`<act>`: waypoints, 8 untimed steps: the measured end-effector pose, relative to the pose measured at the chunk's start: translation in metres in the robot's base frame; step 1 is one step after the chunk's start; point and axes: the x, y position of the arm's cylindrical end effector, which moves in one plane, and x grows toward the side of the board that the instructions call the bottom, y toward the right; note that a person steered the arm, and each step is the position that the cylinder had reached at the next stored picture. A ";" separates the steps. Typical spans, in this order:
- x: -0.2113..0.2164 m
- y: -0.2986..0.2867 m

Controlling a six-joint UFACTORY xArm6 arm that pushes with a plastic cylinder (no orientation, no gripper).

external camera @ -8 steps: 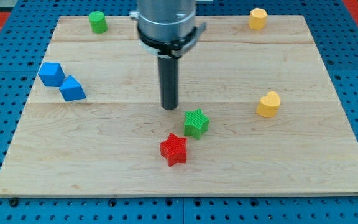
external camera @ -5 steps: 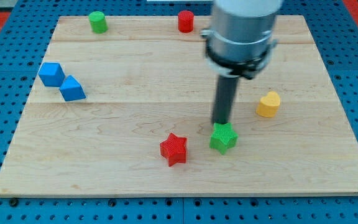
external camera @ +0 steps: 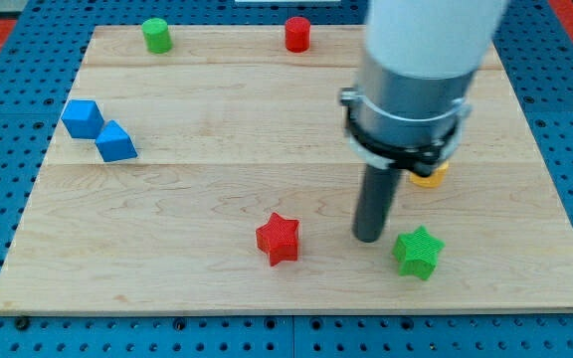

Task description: Place the blue triangle horizontally to the red star

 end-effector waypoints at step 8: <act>-0.067 0.080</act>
